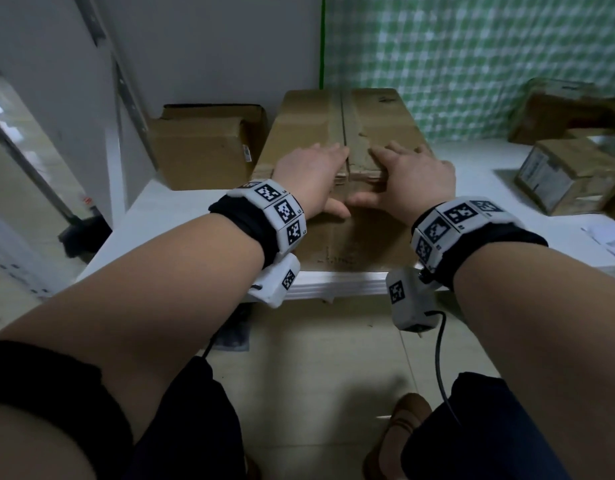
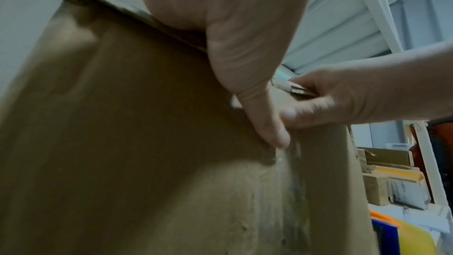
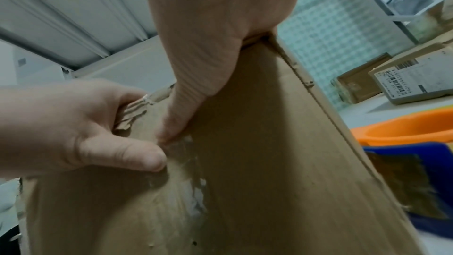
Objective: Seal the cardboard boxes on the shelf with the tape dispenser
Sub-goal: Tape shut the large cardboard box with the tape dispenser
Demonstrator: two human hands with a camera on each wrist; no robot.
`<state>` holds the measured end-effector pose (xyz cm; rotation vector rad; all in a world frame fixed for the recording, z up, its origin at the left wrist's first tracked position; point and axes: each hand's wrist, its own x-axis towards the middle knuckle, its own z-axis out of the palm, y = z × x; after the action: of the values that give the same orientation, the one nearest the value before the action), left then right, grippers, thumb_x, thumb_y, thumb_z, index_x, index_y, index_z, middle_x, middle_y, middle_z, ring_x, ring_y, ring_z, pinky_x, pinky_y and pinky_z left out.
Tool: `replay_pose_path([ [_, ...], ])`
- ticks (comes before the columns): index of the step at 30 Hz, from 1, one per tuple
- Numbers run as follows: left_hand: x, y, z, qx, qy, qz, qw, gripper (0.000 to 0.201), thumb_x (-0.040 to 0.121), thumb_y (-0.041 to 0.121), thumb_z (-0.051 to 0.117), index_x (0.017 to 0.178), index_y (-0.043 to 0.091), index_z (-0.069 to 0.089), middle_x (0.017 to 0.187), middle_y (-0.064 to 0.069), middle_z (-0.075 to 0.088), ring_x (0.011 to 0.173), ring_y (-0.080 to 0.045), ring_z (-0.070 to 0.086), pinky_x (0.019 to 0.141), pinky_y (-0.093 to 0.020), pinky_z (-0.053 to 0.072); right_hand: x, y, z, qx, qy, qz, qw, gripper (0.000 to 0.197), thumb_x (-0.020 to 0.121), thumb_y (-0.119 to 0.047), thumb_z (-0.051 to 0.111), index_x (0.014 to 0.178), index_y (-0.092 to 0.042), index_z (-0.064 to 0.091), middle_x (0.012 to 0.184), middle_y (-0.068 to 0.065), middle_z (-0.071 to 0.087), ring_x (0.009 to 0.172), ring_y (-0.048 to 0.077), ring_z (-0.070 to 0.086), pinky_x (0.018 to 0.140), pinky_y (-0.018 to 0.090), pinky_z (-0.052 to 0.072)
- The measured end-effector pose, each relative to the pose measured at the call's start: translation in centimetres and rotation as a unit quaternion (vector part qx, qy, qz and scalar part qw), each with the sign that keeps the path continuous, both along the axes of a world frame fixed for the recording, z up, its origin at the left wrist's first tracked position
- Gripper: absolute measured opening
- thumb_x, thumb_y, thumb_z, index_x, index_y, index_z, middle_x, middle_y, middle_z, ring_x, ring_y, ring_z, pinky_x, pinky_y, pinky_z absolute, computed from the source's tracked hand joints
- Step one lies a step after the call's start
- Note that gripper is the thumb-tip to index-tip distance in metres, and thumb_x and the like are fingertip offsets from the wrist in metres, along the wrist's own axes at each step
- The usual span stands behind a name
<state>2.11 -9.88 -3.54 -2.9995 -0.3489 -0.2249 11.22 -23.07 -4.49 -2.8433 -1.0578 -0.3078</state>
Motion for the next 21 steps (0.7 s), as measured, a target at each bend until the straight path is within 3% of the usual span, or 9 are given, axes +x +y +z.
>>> replay_pose_path([
  [2, -0.2, -0.2, 0.6, -0.002, 0.020, 0.007, 1.000, 0.105, 0.066, 0.056, 0.075, 0.149, 0.019, 0.023, 0.155, -0.002, 0.025, 0.140, -0.025, 0.029, 0.109, -0.040, 0.030, -0.4, -0.4, 0.4, -0.006, 0.017, 0.002, 1.000, 0.094, 0.061, -0.080, 0.060, 0.140, -0.037, 0.034, 0.144, -0.005, 0.041, 0.132, 0.029, 0.037, 0.094, 0.047, 0.042],
  [4, -0.6, -0.4, 1.7, 0.005, 0.046, 0.004, 0.999, 0.102, 0.068, 0.057, 0.073, 0.149, 0.019, 0.024, 0.154, -0.002, 0.028, 0.137, -0.025, 0.034, 0.107, -0.038, 0.033, -1.0, -1.0, 1.3, -0.012, 0.029, 0.007, 0.999, 0.095, 0.060, -0.083, 0.058, 0.140, -0.038, 0.036, 0.139, -0.005, 0.047, 0.125, 0.026, 0.046, 0.090, 0.041, 0.048],
  [7, -1.3, -0.9, 3.9, 0.002, 0.095, 0.009, 0.995, 0.092, 0.073, 0.063, 0.064, 0.146, 0.018, 0.032, 0.143, -0.004, 0.045, 0.125, -0.025, 0.047, 0.098, -0.037, 0.041, -1.6, -1.8, 3.3, -0.022, 0.055, 0.005, 0.998, 0.090, 0.063, -0.090, 0.041, 0.134, -0.035, 0.049, 0.124, 0.000, 0.061, 0.109, 0.024, 0.058, 0.076, 0.032, 0.047],
  [10, -2.0, -1.1, 6.3, -0.022, 0.159, 0.014, 0.987, 0.078, 0.080, 0.063, 0.055, 0.142, 0.019, 0.040, 0.134, -0.002, 0.053, 0.118, -0.022, 0.052, 0.097, -0.035, 0.044, -1.9, -2.0, 5.8, -0.045, 0.099, 0.011, 0.994, 0.071, 0.074, -0.082, 0.043, 0.120, -0.033, 0.065, 0.114, 0.000, 0.066, 0.099, 0.020, 0.059, 0.073, 0.028, 0.044],
  [12, -2.3, -1.2, 8.2, -0.050, 0.177, 0.003, 0.983, 0.056, 0.091, 0.054, 0.047, 0.136, 0.021, 0.050, 0.131, 0.001, 0.057, 0.112, -0.017, 0.053, 0.096, -0.031, 0.041, -1.9, -1.8, 7.5, -0.086, 0.116, 0.027, 0.989, 0.052, 0.085, -0.064, 0.050, 0.118, -0.028, 0.067, 0.116, 0.001, 0.066, 0.099, 0.021, 0.058, 0.079, 0.028, 0.045],
  [13, -2.4, -1.3, 8.9, -0.066, 0.181, -0.003, 0.981, 0.047, 0.096, 0.047, 0.044, 0.134, 0.021, 0.052, 0.133, 0.002, 0.056, 0.113, -0.016, 0.052, 0.097, -0.030, 0.039, -2.0, -1.6, 8.2, -0.101, 0.132, 0.036, 0.985, 0.044, 0.089, -0.054, 0.052, 0.122, -0.027, 0.065, 0.122, 0.000, 0.063, 0.107, 0.021, 0.056, 0.089, 0.029, 0.045],
  [16, -2.6, -1.6, 9.7, -0.112, 0.229, 0.014, 0.967, 0.048, 0.098, 0.042, 0.040, 0.141, 0.020, 0.044, 0.145, 0.002, 0.043, 0.131, -0.018, 0.041, 0.112, -0.035, 0.027, -2.8, -0.8, 9.9, -0.165, 0.209, 0.086, 0.960, 0.041, 0.095, -0.030, 0.049, 0.136, -0.031, 0.050, 0.138, -0.005, 0.051, 0.125, 0.017, 0.047, 0.109, 0.033, 0.033],
  [18, -2.7, -1.9, 9.4, -0.167, 0.261, 0.039, 0.950, 0.053, 0.098, 0.041, 0.042, 0.143, 0.014, 0.040, 0.149, -0.002, 0.038, 0.136, -0.021, 0.035, 0.115, -0.038, 0.023, -3.7, 0.1, 10.5, -0.240, 0.222, 0.116, 0.938, 0.043, 0.097, -0.025, 0.045, 0.140, -0.031, 0.045, 0.138, -0.004, 0.050, 0.124, 0.018, 0.046, 0.107, 0.033, 0.032],
  [21, -2.6, -2.0, 9.0, -0.223, 0.237, 0.080, 0.942, 0.049, 0.099, 0.035, 0.043, 0.137, 0.004, 0.044, 0.143, -0.007, 0.044, 0.132, -0.026, 0.041, 0.110, -0.035, 0.029, -4.3, 1.2, 11.0, -0.310, 0.181, 0.116, 0.926, 0.043, 0.099, -0.025, 0.039, 0.142, -0.026, 0.041, 0.137, 0.004, 0.049, 0.123, 0.023, 0.046, 0.105, 0.037, 0.033],
])
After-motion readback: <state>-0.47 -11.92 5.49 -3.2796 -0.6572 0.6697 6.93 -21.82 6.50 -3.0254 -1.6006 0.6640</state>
